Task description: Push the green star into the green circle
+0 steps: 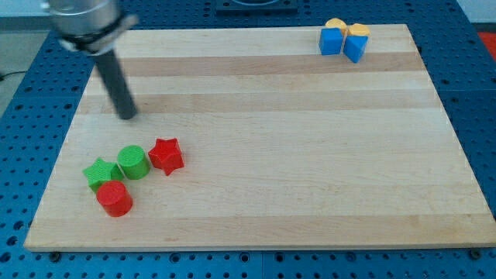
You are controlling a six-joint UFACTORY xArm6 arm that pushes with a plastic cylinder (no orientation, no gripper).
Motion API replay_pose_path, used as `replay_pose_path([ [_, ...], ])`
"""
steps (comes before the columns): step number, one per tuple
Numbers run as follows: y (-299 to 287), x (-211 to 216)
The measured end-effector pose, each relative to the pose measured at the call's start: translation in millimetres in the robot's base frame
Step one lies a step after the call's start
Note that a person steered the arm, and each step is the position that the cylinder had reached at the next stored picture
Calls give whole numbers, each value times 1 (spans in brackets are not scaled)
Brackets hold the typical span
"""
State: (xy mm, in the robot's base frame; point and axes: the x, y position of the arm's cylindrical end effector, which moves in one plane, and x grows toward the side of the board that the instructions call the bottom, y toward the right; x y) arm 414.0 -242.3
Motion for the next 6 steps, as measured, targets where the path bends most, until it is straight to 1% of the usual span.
replay_pose_path([
  [1,-56,35],
  [2,-62,40],
  [3,-48,98],
  [4,-52,141],
  [5,-36,152],
  [6,-16,134],
])
